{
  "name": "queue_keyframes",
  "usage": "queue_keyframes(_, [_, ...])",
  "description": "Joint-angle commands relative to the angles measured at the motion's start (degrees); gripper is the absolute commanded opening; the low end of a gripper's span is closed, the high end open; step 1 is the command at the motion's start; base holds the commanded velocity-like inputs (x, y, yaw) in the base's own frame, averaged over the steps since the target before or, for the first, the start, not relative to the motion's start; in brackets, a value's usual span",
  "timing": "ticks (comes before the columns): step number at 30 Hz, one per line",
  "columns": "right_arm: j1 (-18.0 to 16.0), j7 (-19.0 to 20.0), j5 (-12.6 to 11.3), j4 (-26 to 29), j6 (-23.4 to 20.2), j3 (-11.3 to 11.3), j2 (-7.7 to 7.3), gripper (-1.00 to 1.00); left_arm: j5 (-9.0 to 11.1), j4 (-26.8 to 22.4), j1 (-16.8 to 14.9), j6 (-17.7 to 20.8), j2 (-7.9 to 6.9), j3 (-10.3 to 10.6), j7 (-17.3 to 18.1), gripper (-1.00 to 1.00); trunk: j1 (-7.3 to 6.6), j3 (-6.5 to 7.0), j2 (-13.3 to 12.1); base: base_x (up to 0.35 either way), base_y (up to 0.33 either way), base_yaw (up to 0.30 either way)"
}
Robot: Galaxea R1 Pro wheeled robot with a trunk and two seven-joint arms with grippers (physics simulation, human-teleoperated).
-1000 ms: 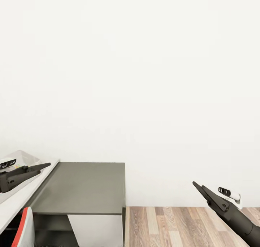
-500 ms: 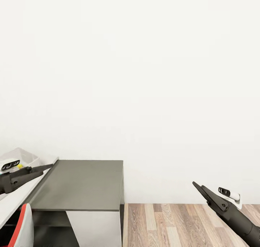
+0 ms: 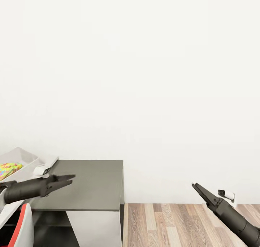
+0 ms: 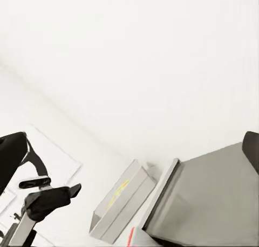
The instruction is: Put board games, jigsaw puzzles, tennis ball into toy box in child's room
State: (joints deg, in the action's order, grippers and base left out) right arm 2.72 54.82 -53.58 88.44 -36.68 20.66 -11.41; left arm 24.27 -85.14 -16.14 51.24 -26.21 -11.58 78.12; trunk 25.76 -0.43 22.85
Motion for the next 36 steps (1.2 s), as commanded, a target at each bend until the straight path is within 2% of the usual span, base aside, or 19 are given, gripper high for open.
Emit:
queue_keyframes(1, [0.0, -1.0, -0.3, -0.5, -0.4, 0.0, -0.02, 1.00, 0.0, 0.2, 0.0, 0.6, 0.31, 0.7, -1.1, 1.00, 0.02, -0.04, 0.1, 0.000, 0.000, 0.000])
queue_keyframes(3, [0.0, -4.4, 0.2, -3.2, -0.3, -0.1, -0.02, 1.00, -0.8, 1.1, 0.0, 0.6, 0.93, 2.2, -4.6, 1.00, 0.02, -0.04, 0.1, 0.000, 0.000, 0.000])
queue_keyframes(6, [0.0, -9.7, 3.9, -10.0, -0.1, -0.2, -0.02, 1.00, -4.1, 4.3, 0.1, 0.6, 1.47, 4.2, -9.9, 1.00, 0.02, -0.04, 0.1, 0.000, 0.000, 0.000])
queue_keyframes(9, [0.0, -12.6, 11.5, -17.4, 0.3, -0.2, 0.08, 1.00, -9.7, 9.8, 1.2, 0.5, 2.10, 7.2, -13.8, 1.00, 0.02, -0.04, 0.1, 0.000, 0.000, 0.000])
queue_keyframes(11, [0.0, -13.1, 14.1, -19.7, 0.3, -0.3, 0.14, 1.00, -11.8, 11.7, 1.6, 0.5, 2.46, 8.0, -14.9, 1.00, 0.02, -0.04, 0.1, 0.000, 0.000, 0.000])
queue_keyframes(13, [0.0, -13.8, 19.4, -24.3, 0.7, -0.3, 0.59, 1.00, -16.2, 14.9, 2.5, 0.2, 3.74, 9.0, -17.2, 1.00, 0.02, -0.04, 0.1, 0.000, 0.000, 0.000])
queue_keyframes(15, [0.0, -14.1, 22.0, -26.5, 1.4, -0.3, 1.17, 1.00, -18.5, 16.3, 3.0, -0.3, 4.62, 9.3, -18.4, 1.00, 0.02, -0.04, 0.1, 0.000, 0.000, 0.000])
queue_keyframes(16, [0.0, -14.2, 24.4, -28.6, 2.7, -0.2, 1.95, 1.00, -20.7, 17.8, 3.3, -1.3, 5.79, 9.5, -19.8, 1.00, 0.02, -0.04, 0.1, 0.000, 0.000, 0.000])
queue_keyframes(17, [0.0, -14.3, 25.5, -29.6, 3.5, -0.2, 2.37, 1.00, -21.8, 18.7, 3.4, -1.8, 6.47, 9.6, -20.5, 1.00, 0.02, -0.04, 0.1, 0.000, 0.000, 0.000])
queue_keyframes(19, [0.0, -14.5, 29.9, -33.3, 7.1, -0.2, 3.71, 1.00, -26.2, 23.2, 3.6, -4.3, 9.33, 9.7, -24.1, 1.00, 0.02, -0.04, 0.1, 0.000, 0.000, 0.000])
queue_keyframes(20, [0.0, -14.6, 30.8, -34.3, 8.0, -0.2, 3.92, 1.00, -27.2, 24.6, 3.7, -5.0, 10.00, 9.7, -25.1, 1.00, 0.02, -0.04, 0.1, 0.000, 0.000, 0.000])
queue_keyframes(21, [0.0, -16.2, 35.1, -39.5, 11.9, -0.2, 4.51, 1.00, -31.1, 32.3, 3.8, -9.4, 12.63, 9.7, -30.8, 1.00, 0.02, -0.04, 0.1, 0.000, 0.000, 0.000])
queue_keyframes(26, [0.0, -22.3, 38.9, -47.8, 17.6, -0.1, 4.81, 1.00, -33.0, 44.0, 3.8, -18.2, 15.01, 9.6, -41.2, 1.00, 0.02, -0.04, 0.1, 0.000, 0.000, 0.000])
queue_keyframes(28, [0.0, -26.6, 39.7, -52.3, 21.4, -0.1, 4.87, 1.00, -33.2, 51.4, 3.8, -24.2, 15.56, 9.5, -48.5, 1.00, 0.02, -0.04, 0.1, 0.000, 0.000, 0.000])
queue_keyframes(29, [0.0, -27.6, 39.8, -53.5, 22.5, -0.2, 4.87, 1.00, -33.3, 53.3, 3.8, -25.8, 15.67, 9.5, -50.4, 1.00, 0.02, -0.04, 0.1, 0.000, 0.000, 0.000])
queue_keyframes(30, [0.0, -29.8, 40.2, -56.3, 25.1, -0.2, 4.89, 1.00, -33.3, 57.9, 3.8, -30.1, 15.94, 9.5, -55.0, 1.00, 0.02, -0.04, 0.1, 0.000, 0.000, 0.000])
queue_keyframes(31, [0.0, -30.8, 40.4, -57.7, 26.4, -0.3, 4.89, 1.00, -33.3, 60.2, 3.8, -32.3, 16.07, 9.5, -57.3, 1.00, 0.02, -0.04, 0.1, 0.000, 0.000, 0.000])
queue_keyframes(33, [0.0, -34.2, 42.1, -63.7, 31.5, -1.1, 4.90, 1.00, -33.4, 69.6, 3.8, -41.8, 16.53, 9.5, -66.9, 1.00, 0.02, -0.04, 0.1, 0.000, 0.000, 0.000])
queue_keyframes(36, [0.0, -37.1, 44.2, -69.3, 37.0, -3.0, 5.24, 1.00, -33.3, 78.2, 3.9, -50.7, 16.94, 9.4, -76.5, 1.00, 0.02, -0.04, 0.1, 0.000, 0.000, 0.000])
